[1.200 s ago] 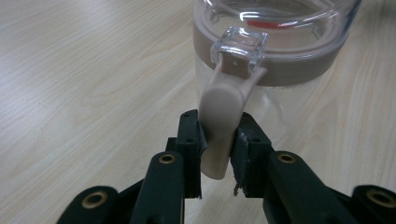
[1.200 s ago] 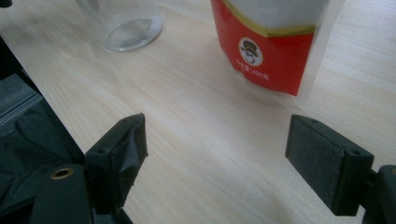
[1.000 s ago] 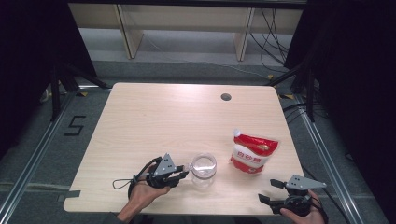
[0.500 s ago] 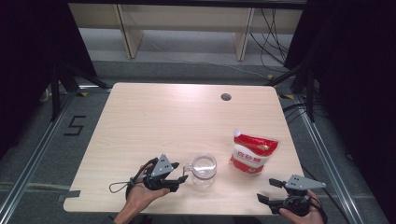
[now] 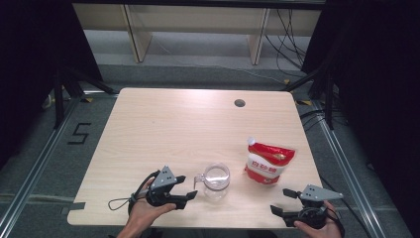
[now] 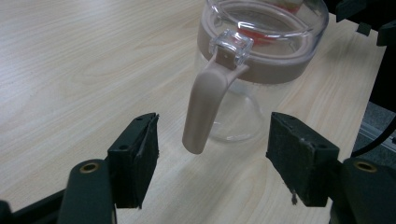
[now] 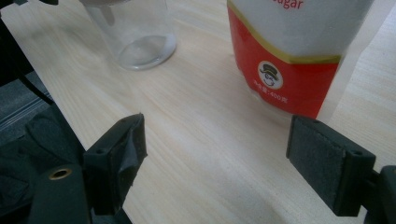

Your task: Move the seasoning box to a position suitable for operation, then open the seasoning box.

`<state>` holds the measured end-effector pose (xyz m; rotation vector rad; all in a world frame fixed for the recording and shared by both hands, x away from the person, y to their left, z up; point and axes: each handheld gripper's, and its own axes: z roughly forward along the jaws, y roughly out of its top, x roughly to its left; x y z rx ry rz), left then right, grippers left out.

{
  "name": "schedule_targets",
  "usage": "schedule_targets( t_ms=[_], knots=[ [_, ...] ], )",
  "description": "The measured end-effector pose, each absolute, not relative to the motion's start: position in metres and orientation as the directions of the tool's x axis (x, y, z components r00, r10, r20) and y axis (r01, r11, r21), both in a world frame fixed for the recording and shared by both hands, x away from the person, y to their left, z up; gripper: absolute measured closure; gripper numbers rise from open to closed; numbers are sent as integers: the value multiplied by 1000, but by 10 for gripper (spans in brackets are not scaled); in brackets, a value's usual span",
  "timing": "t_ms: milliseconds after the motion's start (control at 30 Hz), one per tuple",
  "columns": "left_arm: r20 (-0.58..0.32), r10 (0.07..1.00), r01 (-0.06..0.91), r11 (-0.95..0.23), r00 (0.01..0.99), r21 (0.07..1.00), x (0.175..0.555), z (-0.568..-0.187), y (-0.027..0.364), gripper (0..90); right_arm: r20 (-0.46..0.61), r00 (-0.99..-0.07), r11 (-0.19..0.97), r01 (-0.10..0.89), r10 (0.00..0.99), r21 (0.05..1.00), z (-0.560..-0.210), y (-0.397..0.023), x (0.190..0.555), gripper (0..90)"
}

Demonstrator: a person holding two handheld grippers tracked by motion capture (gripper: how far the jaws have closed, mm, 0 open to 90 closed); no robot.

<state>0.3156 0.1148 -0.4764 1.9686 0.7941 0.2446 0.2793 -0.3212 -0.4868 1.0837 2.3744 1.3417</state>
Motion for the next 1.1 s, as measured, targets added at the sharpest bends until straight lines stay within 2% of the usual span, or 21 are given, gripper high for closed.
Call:
schedule_targets(
  t_ms=[167,267,367,500,567,600,800,1100],
  knots=[
    [-153,634,433,-313,758,845,316,-474,118,327,187,-699,306,516,690,800,-486,-319,277,207],
    [-154,644,436,-305,749,846,316,-470,119,334,159,-718,328,488,678,809,-486,-318,280,210],
    [-141,647,425,-307,750,852,317,-466,119,411,186,-710,323,517,680,793,-485,-317,278,206],
    [-127,648,407,-304,751,861,316,-457,121,463,158,-723,329,484,673,811,-486,-318,279,205],
    [-144,650,403,-269,746,875,314,-454,122,554,132,-726,343,466,675,816,-485,-318,279,205],
    [-136,649,393,-270,749,879,314,-451,123,554,145,-728,338,473,670,814,-485,-318,279,206],
    [-131,651,362,-234,748,902,310,-439,120,748,172,-718,329,501,675,801,-485,-314,276,220],
    [-125,635,355,-248,762,901,317,-438,108,839,169,-721,336,500,672,799,-485,-315,276,241]
  ],
)
